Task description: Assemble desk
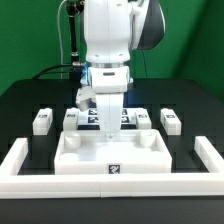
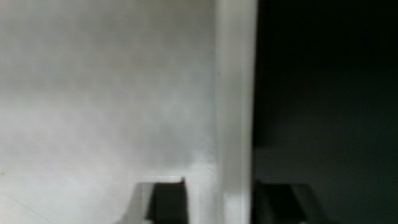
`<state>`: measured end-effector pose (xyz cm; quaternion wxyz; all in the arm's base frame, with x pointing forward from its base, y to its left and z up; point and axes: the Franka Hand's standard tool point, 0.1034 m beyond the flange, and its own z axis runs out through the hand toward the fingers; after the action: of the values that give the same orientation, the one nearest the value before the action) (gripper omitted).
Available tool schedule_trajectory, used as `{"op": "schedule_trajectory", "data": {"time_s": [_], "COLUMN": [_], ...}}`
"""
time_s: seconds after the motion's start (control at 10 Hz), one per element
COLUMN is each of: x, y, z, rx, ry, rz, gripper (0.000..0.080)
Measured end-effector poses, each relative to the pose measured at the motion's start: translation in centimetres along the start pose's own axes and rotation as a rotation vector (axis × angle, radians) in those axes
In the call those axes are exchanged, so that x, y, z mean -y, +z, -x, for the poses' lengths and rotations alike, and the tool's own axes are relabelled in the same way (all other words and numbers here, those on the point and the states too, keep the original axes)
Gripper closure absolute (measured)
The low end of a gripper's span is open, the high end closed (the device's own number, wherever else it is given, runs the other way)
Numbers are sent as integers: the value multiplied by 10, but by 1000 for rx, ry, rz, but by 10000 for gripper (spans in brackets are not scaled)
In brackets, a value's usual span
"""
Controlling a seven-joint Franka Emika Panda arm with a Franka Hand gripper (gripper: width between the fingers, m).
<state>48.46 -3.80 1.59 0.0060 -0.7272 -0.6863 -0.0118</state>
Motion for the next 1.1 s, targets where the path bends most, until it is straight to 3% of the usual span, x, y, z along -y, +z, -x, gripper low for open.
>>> {"op": "schedule_trajectory", "data": {"time_s": [0.7, 0.8, 1.1], "x": [0, -6, -17], "y": [0, 1, 1], "z": [-4, -23, -50], "rx": [-1, -9, -25], "ry": [15, 30, 36], "rz": [0, 9, 27], "gripper": [745, 745, 745]}}
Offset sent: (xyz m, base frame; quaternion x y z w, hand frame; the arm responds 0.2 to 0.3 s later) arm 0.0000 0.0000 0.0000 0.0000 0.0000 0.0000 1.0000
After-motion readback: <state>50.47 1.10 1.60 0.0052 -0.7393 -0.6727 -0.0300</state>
